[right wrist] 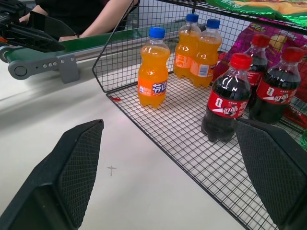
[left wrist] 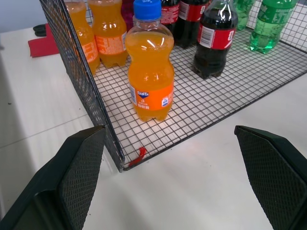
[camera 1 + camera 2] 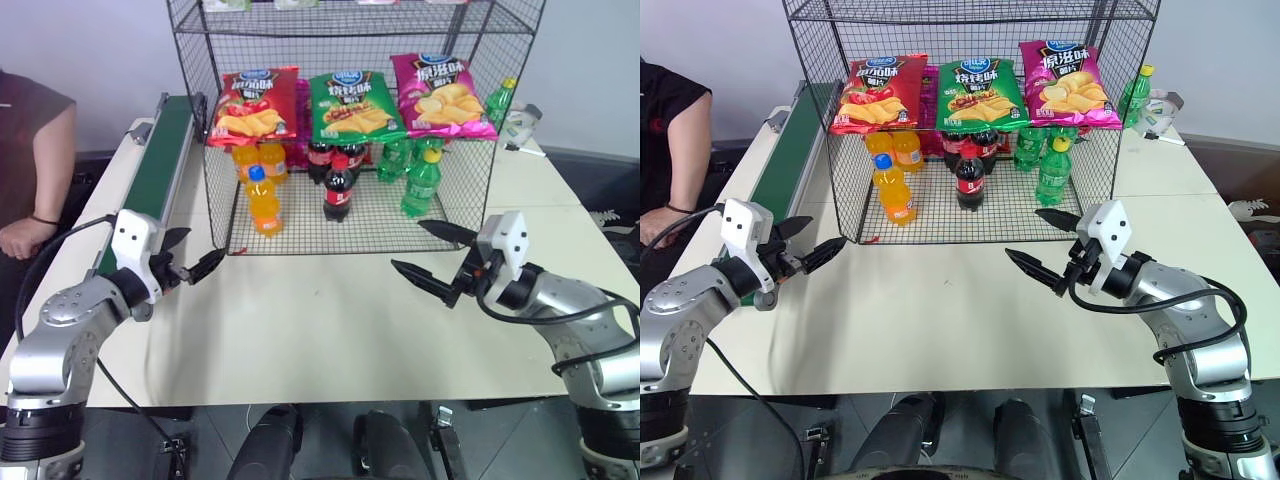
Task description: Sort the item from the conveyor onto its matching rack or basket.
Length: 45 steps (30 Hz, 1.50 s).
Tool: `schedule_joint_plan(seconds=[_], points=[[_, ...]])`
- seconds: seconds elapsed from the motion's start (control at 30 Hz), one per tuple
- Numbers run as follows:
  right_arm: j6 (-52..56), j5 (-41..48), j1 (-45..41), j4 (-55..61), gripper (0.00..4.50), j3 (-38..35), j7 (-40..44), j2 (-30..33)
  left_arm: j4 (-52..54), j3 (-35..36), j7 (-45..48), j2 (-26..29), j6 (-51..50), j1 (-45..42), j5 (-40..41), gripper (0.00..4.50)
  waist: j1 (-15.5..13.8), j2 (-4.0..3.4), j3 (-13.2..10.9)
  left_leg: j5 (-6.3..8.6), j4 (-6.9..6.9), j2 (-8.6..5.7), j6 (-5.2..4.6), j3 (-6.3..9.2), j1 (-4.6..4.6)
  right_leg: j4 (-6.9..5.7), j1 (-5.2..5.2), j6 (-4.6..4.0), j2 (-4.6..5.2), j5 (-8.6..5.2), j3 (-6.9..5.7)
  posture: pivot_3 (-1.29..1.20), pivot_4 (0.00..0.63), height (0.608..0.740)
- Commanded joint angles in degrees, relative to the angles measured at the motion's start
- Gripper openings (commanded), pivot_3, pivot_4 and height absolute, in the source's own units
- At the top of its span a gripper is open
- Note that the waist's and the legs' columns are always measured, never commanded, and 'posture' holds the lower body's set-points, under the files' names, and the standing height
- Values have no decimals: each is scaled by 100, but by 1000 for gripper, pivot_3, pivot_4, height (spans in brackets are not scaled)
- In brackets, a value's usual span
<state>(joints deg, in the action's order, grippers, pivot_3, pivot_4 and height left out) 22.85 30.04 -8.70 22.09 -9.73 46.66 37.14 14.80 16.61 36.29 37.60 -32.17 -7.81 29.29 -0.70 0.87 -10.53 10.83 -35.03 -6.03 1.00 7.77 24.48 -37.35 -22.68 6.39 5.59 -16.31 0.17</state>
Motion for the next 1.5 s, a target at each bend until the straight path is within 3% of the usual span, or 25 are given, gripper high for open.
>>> schedule_joint_plan(seconds=[0.03, 1.5], points=[[-146, 9, -37, 23, 4500, -105, 40, 43, 229, 116, 33, 60, 117, -48, 35, 4469, -1, 0, 0, 0, 0, 0, 0, 0, 0, 0, 0, 0, 0, 0, 0, 0, 150, 740], [-123, 23, -209, -39, 4500, 132, 78, -10, 580, 419, -256, 19, 11, 234, 22, 4469, -1, -2, -1, 0, 3, 1, 0, 0, 1, 7, 0, -1, 0, 0, 1, 0, 150, 740]])
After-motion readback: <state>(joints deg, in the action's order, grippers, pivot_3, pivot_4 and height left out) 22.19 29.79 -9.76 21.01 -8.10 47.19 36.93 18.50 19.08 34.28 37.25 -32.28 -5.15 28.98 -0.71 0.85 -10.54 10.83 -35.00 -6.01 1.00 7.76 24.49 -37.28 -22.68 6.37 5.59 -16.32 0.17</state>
